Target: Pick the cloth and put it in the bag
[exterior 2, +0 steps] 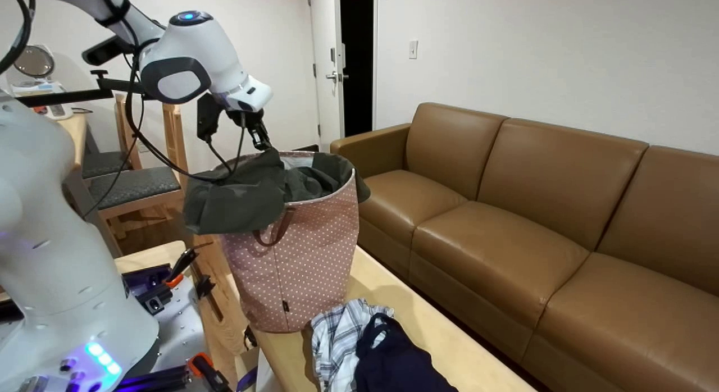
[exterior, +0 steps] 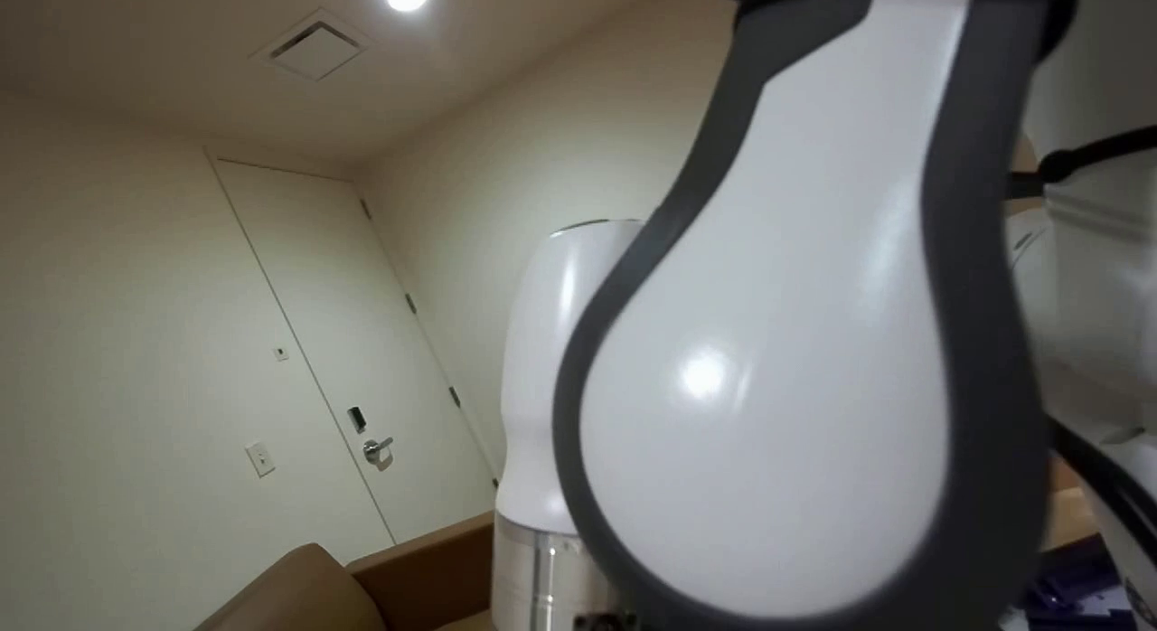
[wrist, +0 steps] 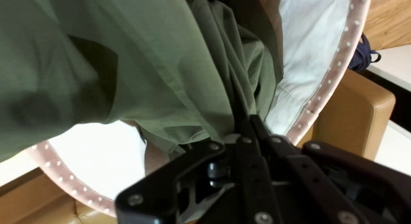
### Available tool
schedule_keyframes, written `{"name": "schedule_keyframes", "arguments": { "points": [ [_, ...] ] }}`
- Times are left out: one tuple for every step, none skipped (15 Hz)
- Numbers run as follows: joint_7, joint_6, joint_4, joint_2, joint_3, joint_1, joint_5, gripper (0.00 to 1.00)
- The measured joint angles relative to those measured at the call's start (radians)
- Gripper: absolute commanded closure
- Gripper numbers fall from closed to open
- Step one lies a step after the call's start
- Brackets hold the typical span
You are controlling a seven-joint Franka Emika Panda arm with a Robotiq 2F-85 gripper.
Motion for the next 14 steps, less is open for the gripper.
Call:
{"name": "schedule_keyframes", "arguments": {
  "points": [
    [0.067, -0.046, 0.006, -0.030, 0.005, -0.027, -0.016, 0.97],
    [0.135, -0.081, 0.009, -0.057, 0.019, -0.052, -0.025, 0.97],
    [0.203, -0.101, 0.011, -0.080, 0.039, -0.073, -0.030, 0.96],
    [0.272, -0.104, 0.011, -0.095, 0.070, -0.094, -0.031, 0.97],
    [0.344, -0.099, 0.011, -0.101, 0.114, -0.119, -0.032, 0.96],
    [0.419, -0.083, 0.010, -0.100, 0.169, -0.149, -0.032, 0.97],
    [0.491, -0.063, 0.009, -0.095, 0.230, -0.183, -0.033, 0.97],
    [0.563, -0.038, 0.006, -0.089, 0.299, -0.225, -0.034, 0.97],
    [0.632, -0.017, 0.003, -0.081, 0.374, -0.276, -0.037, 0.96],
    [0.700, -0.004, -0.001, -0.076, 0.451, -0.333, -0.044, 0.97],
    [0.764, -0.002, -0.003, -0.075, 0.528, -0.394, -0.048, 0.96],
    [0.820, -0.006, -0.004, -0.075, 0.596, -0.451, -0.048, 0.97],
    [0.881, -0.014, -0.007, -0.074, 0.643, -0.497, -0.071, 0.97],
    [0.944, -0.030, -0.010, -0.068, 0.674, -0.533, -0.105, 0.97]
  ]
}}
